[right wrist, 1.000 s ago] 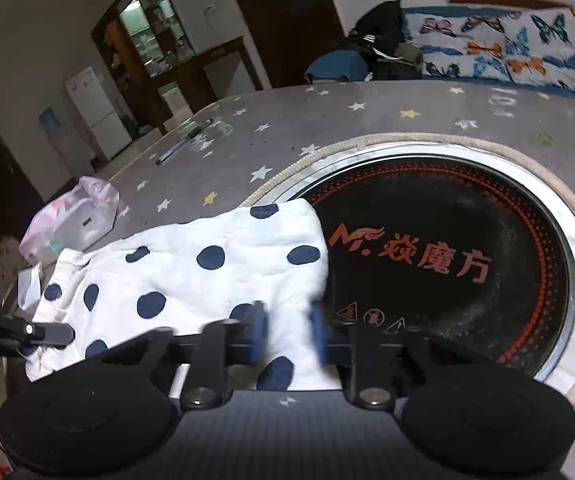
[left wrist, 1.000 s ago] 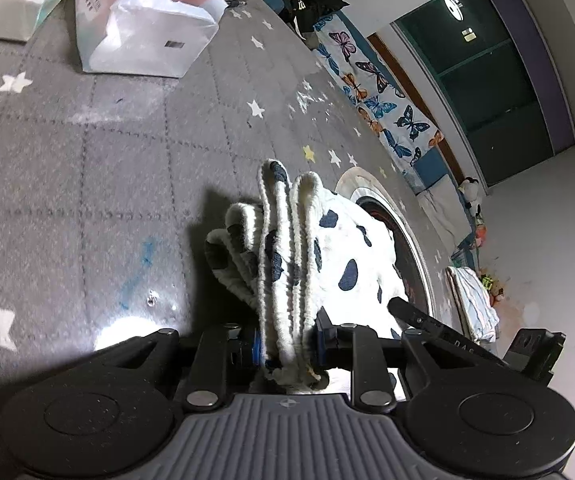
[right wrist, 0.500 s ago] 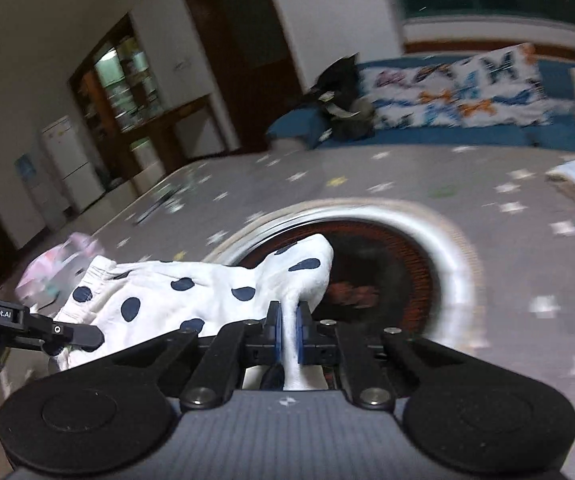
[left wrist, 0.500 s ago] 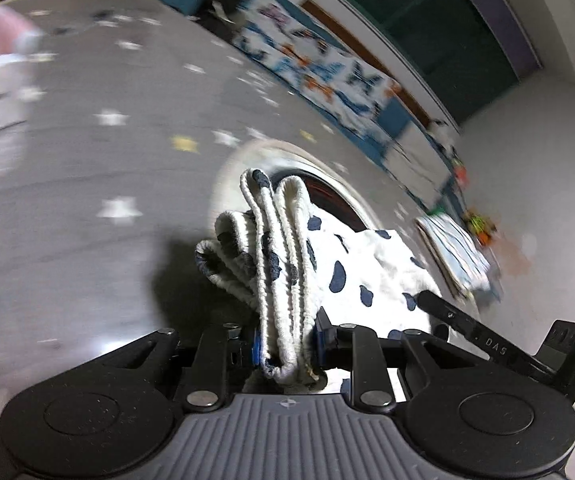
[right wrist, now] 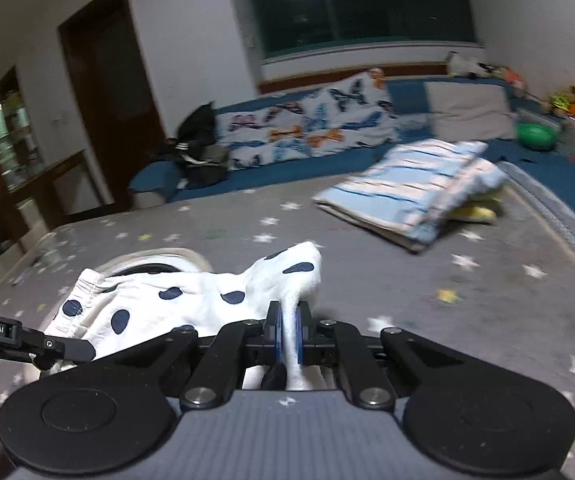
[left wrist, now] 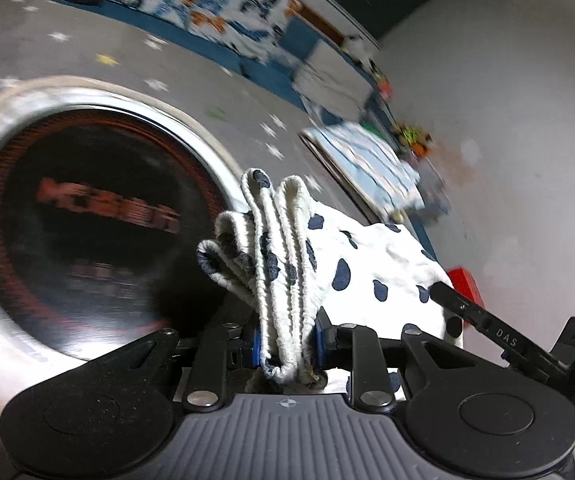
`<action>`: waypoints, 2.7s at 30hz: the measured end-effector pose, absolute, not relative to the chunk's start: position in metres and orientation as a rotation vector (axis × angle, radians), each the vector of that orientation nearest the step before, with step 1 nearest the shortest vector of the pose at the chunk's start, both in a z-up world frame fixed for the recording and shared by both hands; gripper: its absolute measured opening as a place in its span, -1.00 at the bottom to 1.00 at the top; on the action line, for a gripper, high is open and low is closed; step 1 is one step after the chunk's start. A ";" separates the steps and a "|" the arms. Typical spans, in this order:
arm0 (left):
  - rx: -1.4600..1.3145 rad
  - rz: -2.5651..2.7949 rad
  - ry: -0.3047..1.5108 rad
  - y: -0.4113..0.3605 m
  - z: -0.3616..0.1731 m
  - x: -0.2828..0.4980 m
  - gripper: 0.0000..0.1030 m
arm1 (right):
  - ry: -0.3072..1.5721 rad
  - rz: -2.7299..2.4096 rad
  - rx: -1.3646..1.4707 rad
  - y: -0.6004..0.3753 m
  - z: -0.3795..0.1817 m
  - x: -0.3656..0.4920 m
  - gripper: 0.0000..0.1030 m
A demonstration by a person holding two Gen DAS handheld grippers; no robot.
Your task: Fold clothes
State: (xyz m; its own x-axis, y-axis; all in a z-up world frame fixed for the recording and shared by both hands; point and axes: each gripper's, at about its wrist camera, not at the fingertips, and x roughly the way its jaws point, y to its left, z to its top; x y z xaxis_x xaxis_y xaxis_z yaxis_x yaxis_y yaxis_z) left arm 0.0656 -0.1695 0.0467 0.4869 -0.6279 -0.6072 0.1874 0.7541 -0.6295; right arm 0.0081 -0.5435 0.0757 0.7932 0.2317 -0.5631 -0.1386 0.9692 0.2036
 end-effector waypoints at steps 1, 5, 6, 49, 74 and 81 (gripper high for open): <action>-0.515 -0.532 0.948 -0.178 0.043 0.068 -0.47 | 0.632 0.181 0.154 -0.550 0.072 0.008 -0.89; -0.418 -0.518 0.998 -0.196 0.030 0.069 -0.23 | 0.718 0.122 0.166 -0.571 0.043 0.011 -0.75; -0.402 -0.515 1.004 -0.195 0.030 0.067 -0.15 | 0.739 0.111 0.168 -0.575 0.036 0.011 -0.74; -0.306 -0.611 0.889 -0.229 0.045 0.076 -0.60 | 0.781 0.296 -0.007 -0.536 0.034 0.009 -0.12; -0.228 -0.618 0.810 -0.216 0.055 0.010 0.09 | 0.697 0.198 -0.078 -0.534 0.038 -0.078 0.46; -0.198 -0.608 0.803 -0.214 0.054 -0.010 0.56 | 0.654 0.208 -0.035 -0.516 0.040 -0.092 0.84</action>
